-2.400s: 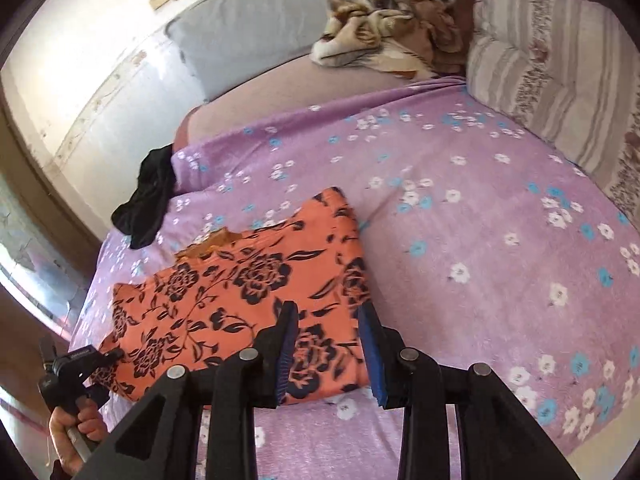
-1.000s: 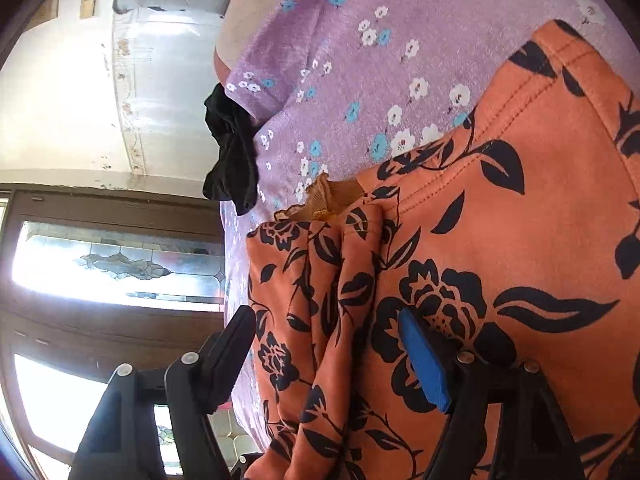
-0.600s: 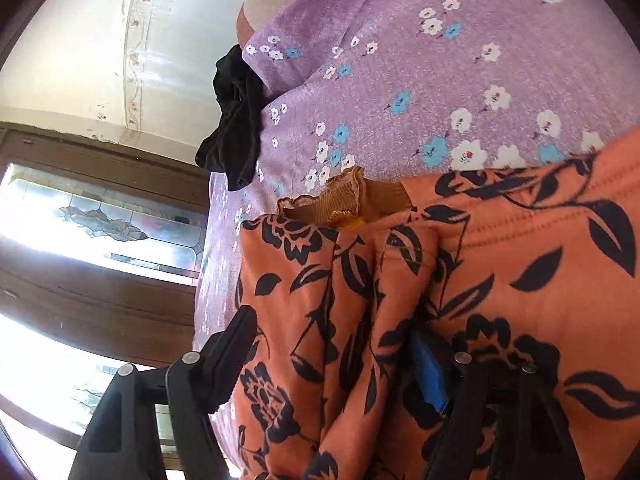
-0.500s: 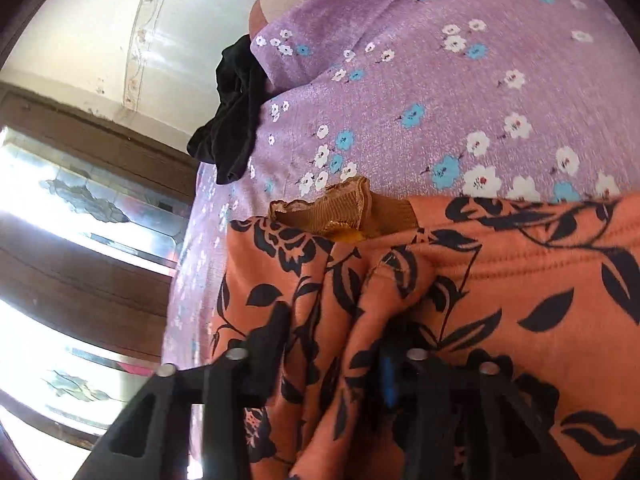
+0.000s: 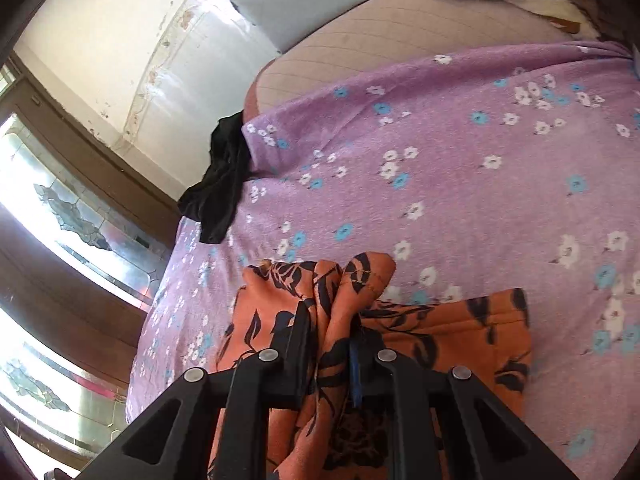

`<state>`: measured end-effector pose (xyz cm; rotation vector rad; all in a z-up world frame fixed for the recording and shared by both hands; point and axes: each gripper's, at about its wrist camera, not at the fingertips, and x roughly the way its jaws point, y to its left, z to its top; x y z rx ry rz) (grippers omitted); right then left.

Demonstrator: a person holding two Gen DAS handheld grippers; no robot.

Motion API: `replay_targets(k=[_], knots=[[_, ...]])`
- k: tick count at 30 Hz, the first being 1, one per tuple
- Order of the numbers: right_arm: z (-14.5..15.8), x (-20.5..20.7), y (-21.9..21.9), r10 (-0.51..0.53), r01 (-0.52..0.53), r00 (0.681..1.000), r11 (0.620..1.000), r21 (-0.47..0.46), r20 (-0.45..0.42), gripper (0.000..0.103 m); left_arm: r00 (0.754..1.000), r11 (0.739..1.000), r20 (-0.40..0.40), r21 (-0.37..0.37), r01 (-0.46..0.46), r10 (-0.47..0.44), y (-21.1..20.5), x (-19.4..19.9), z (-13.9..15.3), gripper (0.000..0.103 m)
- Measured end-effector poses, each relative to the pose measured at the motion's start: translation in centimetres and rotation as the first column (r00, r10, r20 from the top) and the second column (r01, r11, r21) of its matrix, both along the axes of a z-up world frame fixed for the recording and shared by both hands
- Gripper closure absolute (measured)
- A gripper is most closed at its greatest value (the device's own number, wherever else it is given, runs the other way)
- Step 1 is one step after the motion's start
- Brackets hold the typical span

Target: Fold small clothes

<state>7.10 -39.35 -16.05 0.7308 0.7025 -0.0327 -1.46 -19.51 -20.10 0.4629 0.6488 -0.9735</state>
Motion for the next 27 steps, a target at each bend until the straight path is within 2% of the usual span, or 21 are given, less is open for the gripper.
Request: replay_targets(k=[4, 8, 10, 14, 16, 19, 21, 23, 25, 27], knots=[[-1.2, -0.6, -1.6, -0.032, 0.033, 0.999, 0.999, 0.014, -0.029, 0.088, 1.0, 1.0, -0.006, 0.029, 0.003, -0.002, -1.5, -0.5, -1.0, 0.083], [-1.0, -0.9, -1.7, -0.021, 0.021, 0.999, 1.0, -0.013, -0.025, 0.089, 0.992, 0.995, 0.12, 0.101, 0.024, -0.037, -2.9, -2.9, -1.8, 0.083], [-0.5, -1.3, -1.9, -0.028, 0.027, 0.999, 0.999, -0.029, -0.016, 0.089, 0.986, 0.992, 0.157, 0.117, 0.038, -0.056, -3.9, -3.6, -1.8, 0.082], [-0.1, -2.7, -3.5, -0.06, 0.06, 0.998, 0.998, 0.004, 0.012, 0.089, 0.99, 0.993, 0.125, 0.104, 0.053, -0.066, -5.5, -4.5, -1.5, 0.082], [-0.7, -3.1, -4.3, -0.064, 0.064, 0.998, 0.997, 0.03, 0.002, 0.089, 0.99, 0.99, 0.118, 0.128, 0.064, -0.079, -6.0, -4.5, -1.9, 0.081], [-2.8, -2.5, -4.9, -0.071, 0.073, 0.993, 0.997, 0.023, -0.091, 0.089, 0.991, 0.98, 0.098, 0.189, 0.069, -0.088, -6.5, -4.0, -3.5, 0.069], [-4.4, -2.0, -5.3, -0.066, 0.076, 0.986, 0.995, 0.059, -0.156, 0.084, 0.984, 0.974, 0.148, 0.217, 0.066, -0.1, -6.1, -4.7, -3.7, 0.06], [-4.2, -2.1, -5.7, -0.071, 0.085, 0.984, 0.993, 0.082, -0.16, 0.082, 0.979, 0.968, 0.163, 0.236, 0.081, -0.121, -4.9, -5.1, -3.1, 0.05], [-3.1, -2.6, -5.9, -0.085, 0.096, 0.986, 0.993, 0.07, -0.143, 0.076, 0.983, 0.97, 0.12, 0.212, 0.115, -0.143, -2.5, -5.2, -1.9, 0.041], [-1.4, -3.6, -5.8, -0.147, 0.146, 0.982, 0.989, -0.019, -0.118, 0.076, 0.987, 0.979, 0.067, 0.15, 0.135, -0.146, 0.4, -4.6, -0.3, 0.035]])
